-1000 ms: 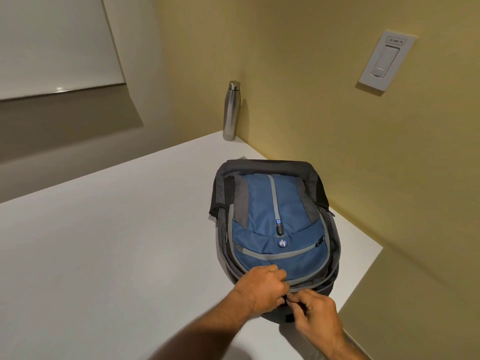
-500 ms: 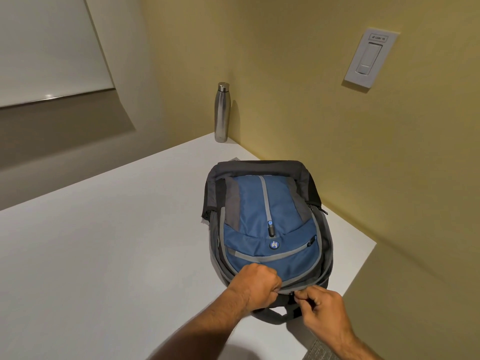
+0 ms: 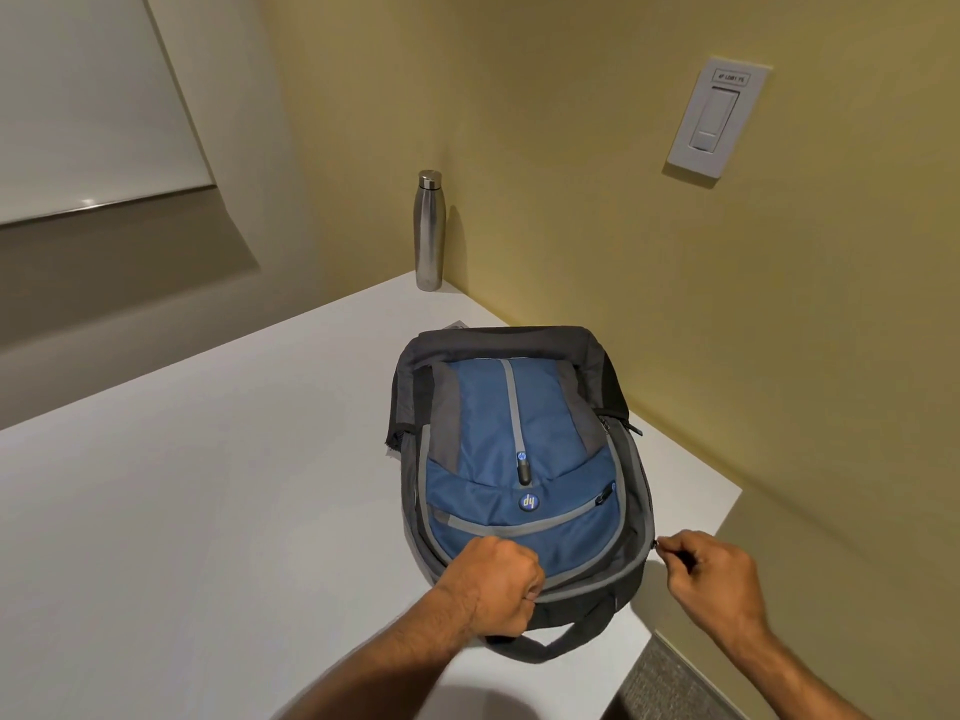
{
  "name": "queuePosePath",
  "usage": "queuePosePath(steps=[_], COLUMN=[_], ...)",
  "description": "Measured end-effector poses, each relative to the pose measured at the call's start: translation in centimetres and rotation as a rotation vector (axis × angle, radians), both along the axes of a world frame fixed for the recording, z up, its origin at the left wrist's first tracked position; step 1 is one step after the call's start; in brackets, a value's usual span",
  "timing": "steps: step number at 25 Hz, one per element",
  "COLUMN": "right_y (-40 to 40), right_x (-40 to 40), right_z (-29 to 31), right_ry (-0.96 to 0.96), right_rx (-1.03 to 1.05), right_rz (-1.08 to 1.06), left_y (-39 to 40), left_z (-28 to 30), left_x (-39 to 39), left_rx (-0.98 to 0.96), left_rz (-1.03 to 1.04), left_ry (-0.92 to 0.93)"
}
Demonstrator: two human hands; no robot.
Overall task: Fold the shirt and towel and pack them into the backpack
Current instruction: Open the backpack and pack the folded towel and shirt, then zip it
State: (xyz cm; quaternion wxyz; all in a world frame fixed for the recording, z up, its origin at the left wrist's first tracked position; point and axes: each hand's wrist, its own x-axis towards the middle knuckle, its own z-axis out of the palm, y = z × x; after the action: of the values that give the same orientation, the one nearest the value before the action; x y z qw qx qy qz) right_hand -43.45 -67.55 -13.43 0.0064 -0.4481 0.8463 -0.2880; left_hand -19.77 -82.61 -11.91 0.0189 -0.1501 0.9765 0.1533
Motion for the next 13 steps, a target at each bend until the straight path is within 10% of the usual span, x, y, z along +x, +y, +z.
queuePosePath(steps=[7, 13], right_y=[-2.3, -2.1], right_x=[-2.7, -3.1], right_z=[0.6, 0.2], right_ry=[0.047, 0.021], right_rx=[0.015, -0.069], right_rz=[0.004, 0.053], left_y=[-0.4, 1.7], left_z=[1.9, 4.3], left_x=[-2.3, -9.7], left_rx=[-0.082, 0.117], left_rz=[-0.093, 0.148], left_ry=[-0.182, 0.029])
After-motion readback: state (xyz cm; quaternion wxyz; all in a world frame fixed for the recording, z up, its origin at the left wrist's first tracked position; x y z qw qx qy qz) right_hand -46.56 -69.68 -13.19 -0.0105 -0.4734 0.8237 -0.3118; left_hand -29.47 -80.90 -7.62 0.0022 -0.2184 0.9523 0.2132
